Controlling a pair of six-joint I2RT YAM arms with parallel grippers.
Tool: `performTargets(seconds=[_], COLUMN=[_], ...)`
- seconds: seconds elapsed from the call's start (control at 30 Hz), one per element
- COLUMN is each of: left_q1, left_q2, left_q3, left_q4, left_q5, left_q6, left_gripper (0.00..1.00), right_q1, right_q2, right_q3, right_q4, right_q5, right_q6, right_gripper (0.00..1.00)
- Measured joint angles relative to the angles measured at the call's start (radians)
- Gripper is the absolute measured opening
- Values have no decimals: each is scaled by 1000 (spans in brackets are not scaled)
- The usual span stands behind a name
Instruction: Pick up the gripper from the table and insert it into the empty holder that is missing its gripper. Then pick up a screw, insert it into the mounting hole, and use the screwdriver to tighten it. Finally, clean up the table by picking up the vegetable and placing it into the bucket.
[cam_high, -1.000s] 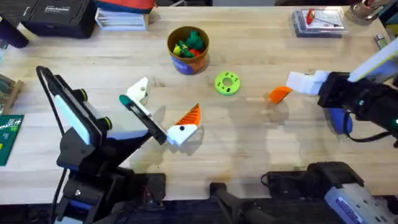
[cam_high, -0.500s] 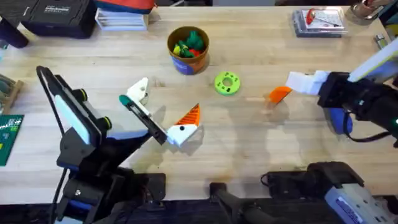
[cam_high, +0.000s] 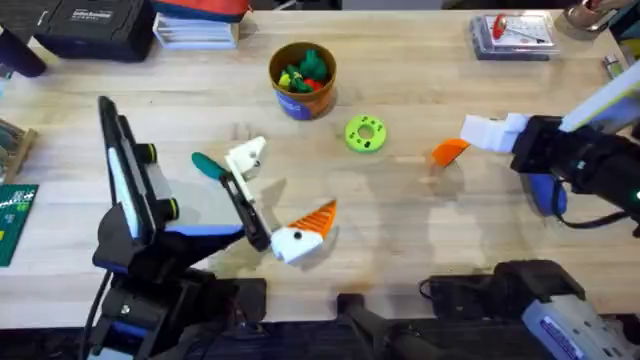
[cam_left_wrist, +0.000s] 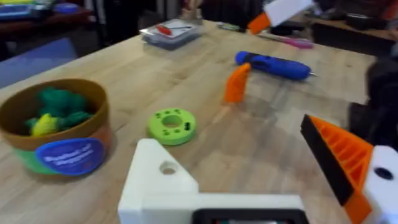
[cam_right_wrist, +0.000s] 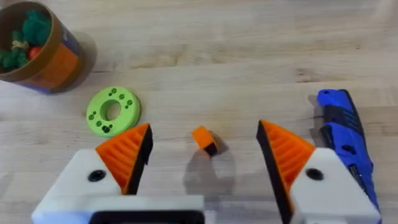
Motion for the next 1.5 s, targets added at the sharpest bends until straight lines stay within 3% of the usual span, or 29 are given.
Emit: performTargets(seconds=[0.23,0.63,0.73,1.03,1.27,1.5], left_q1=[0,0,0,0,0,0], left_q2=[0,0,0,0,0,0], left_q3=[0,0,0,0,0,0], left_q4=[-7,-7,-8,-7,-7,-7], left_q5=[95,120,121,125,127,127], left_q6=[-62,-94,-96,-97,-97,-97], left_gripper=[985,986,985,986,986,986], right_q1=[0,0,2,48,49,53], right_q2=[0,17,75,365,535,680], right_q3=[0,4,42,326,337,337], right_q4=[0,-5,-46,-312,-326,-324], right_q5=[0,-60,-93,-84,54,77], right_q6=[0,-6,-33,-296,-377,-442], right_gripper=[994,994,994,990,992,994])
